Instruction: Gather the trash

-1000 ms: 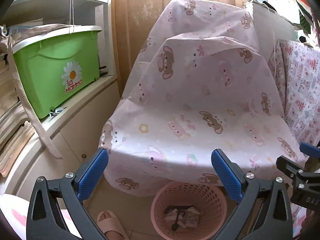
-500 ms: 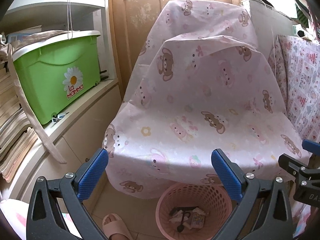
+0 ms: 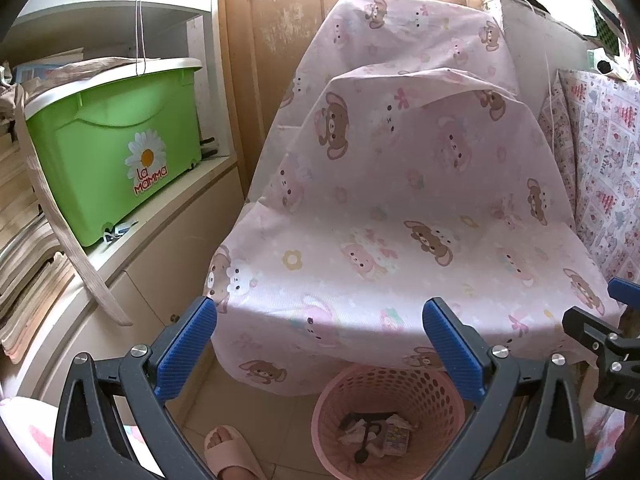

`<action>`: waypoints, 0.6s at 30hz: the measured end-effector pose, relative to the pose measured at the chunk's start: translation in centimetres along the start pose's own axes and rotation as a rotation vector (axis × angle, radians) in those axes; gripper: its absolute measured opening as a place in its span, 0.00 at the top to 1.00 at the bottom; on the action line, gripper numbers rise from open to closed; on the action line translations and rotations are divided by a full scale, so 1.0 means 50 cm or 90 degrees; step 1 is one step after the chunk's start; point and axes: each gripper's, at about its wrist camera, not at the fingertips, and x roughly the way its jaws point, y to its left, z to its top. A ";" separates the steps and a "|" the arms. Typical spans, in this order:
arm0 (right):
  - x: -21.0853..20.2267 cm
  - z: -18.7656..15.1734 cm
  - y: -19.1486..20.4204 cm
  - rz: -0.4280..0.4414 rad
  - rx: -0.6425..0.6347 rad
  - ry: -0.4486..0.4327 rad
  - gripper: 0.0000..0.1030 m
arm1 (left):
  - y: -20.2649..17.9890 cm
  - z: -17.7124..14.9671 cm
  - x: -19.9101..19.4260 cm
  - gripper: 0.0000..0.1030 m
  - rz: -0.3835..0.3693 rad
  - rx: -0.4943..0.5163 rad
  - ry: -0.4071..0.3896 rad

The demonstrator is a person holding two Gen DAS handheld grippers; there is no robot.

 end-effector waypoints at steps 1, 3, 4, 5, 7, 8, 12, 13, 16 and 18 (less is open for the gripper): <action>-0.001 0.000 0.000 0.001 0.001 0.000 0.13 | 0.000 0.000 0.000 0.01 0.000 0.000 0.000; 0.000 0.000 0.000 0.001 0.001 0.001 0.13 | -0.001 0.000 0.001 0.01 -0.003 0.000 0.002; 0.000 0.000 -0.001 -0.001 0.001 0.002 0.13 | -0.002 0.000 0.002 0.01 -0.003 0.001 0.003; 0.000 0.000 -0.001 -0.002 0.001 0.002 0.13 | -0.002 0.000 0.003 0.01 -0.002 0.002 0.003; 0.001 0.002 -0.004 0.000 0.004 0.003 0.13 | -0.003 0.001 0.002 0.01 -0.004 0.003 0.003; 0.001 0.002 -0.005 0.000 0.005 0.003 0.13 | -0.003 0.001 0.002 0.01 -0.006 0.002 0.003; 0.001 0.002 -0.007 0.001 0.007 0.003 0.13 | -0.004 0.001 0.002 0.01 -0.006 0.005 0.004; 0.001 0.002 -0.007 0.000 0.007 0.003 0.13 | -0.004 0.001 0.002 0.01 -0.006 0.005 0.004; 0.002 0.003 -0.009 0.001 0.009 0.005 0.13 | -0.005 0.000 0.002 0.01 -0.007 0.006 0.004; 0.003 0.003 -0.009 0.002 0.010 0.007 0.13 | -0.006 0.000 0.002 0.01 -0.006 0.008 0.004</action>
